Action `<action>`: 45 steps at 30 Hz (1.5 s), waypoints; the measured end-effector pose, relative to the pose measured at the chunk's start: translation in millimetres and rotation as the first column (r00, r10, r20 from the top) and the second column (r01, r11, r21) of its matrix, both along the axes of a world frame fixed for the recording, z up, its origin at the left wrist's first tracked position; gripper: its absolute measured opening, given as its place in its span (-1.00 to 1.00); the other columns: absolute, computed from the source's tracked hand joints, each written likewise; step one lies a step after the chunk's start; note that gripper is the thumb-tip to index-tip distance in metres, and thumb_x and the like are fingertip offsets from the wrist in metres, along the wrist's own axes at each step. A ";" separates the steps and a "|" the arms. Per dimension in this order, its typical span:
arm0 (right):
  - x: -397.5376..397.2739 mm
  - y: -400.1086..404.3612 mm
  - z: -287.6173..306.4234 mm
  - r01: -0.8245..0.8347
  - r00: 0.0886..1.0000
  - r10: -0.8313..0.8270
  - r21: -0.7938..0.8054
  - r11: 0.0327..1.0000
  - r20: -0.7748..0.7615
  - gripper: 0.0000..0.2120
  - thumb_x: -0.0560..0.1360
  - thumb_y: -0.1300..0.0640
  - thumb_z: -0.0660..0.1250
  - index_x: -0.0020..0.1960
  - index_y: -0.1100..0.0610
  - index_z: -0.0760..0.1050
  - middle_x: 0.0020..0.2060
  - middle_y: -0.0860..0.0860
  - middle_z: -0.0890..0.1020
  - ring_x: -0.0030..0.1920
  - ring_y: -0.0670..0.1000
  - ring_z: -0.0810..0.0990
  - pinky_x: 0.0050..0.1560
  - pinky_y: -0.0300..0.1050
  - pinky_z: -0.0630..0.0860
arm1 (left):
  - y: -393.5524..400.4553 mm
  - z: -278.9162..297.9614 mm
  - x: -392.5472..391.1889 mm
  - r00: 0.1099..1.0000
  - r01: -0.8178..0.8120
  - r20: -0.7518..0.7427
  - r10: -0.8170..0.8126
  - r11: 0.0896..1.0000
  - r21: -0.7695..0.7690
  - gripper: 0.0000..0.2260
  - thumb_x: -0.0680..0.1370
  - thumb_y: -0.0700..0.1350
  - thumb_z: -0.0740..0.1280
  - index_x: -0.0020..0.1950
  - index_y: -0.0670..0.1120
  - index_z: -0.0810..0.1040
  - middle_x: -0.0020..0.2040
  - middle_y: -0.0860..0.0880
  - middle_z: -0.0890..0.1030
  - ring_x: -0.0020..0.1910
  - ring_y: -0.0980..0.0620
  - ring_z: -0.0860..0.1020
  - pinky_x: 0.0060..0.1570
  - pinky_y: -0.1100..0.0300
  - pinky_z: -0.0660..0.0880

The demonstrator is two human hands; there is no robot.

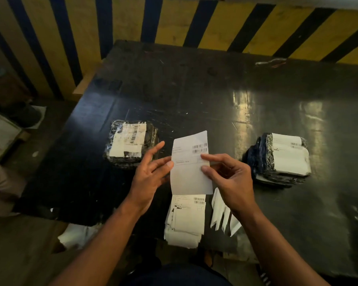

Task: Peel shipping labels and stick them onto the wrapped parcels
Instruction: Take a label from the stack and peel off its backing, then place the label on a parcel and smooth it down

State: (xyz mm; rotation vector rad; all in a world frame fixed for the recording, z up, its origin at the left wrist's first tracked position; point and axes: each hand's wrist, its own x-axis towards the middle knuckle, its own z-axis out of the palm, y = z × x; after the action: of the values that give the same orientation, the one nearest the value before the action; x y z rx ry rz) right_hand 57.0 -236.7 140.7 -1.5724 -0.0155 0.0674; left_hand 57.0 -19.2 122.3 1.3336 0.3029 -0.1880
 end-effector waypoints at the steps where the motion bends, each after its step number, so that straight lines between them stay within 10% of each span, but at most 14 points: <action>1: -0.6 0.8 0.0 0.005 1.000 -0.004 0.037 0.999 -0.028 -0.77 0.48 0.24 0.50 0.12 0.07 0.69 0.07 0.03 0.72 0.09 0.07 0.71 0.05 -0.02 0.70 | 1.4 1.1 -1.7 1.000 -0.001 0.018 0.001 1.000 0.013 -0.51 0.55 -0.12 0.45 0.43 0.23 0.47 0.18 0.00 0.69 0.20 0.05 0.67 0.01 0.13 0.66; 12: -2.5 26.7 -29.6 0.153 0.981 -0.173 -0.199 0.968 -0.084 -0.76 0.49 0.17 0.53 0.13 -0.01 0.71 0.08 -0.13 0.73 0.03 -0.12 0.70 0.01 -0.15 0.70 | 10.9 -4.1 -10.0 0.953 -0.094 0.299 -0.050 0.889 0.448 -0.67 0.54 -0.30 0.48 0.26 -0.04 0.65 0.21 -0.01 0.65 0.08 0.05 0.69 0.02 0.20 0.67; 20: 10.8 35.4 -25.1 0.042 0.948 -0.016 0.074 0.996 -0.317 -0.82 0.49 0.25 0.51 0.06 0.07 0.74 0.07 -0.04 0.75 0.12 -0.01 0.72 0.08 0.00 0.69 | 41.4 -8.3 -9.5 0.996 -0.027 0.092 0.011 0.983 0.179 -0.67 0.54 -0.36 0.44 0.23 -0.06 0.67 0.14 0.03 0.72 0.16 0.02 0.68 0.08 0.14 0.66; 45: 69.9 178.5 -66.9 0.079 0.997 -0.073 -0.451 0.889 0.030 -0.68 0.49 0.21 0.54 0.23 0.12 0.68 0.15 -0.06 0.68 -0.10 -0.15 0.67 -0.06 -0.39 0.62 | 160.1 -21.8 60.1 0.986 -0.036 0.131 -0.101 0.642 0.766 -0.63 0.52 -0.26 0.51 0.30 0.00 0.66 0.27 0.07 0.59 -0.04 0.23 0.62 -0.06 0.48 0.56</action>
State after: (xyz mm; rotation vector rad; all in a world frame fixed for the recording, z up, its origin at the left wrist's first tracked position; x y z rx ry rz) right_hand 126.9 -58.2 73.9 -2.0398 0.0559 -0.0022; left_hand 117.2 141.0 100.5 2.2070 0.2203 0.0418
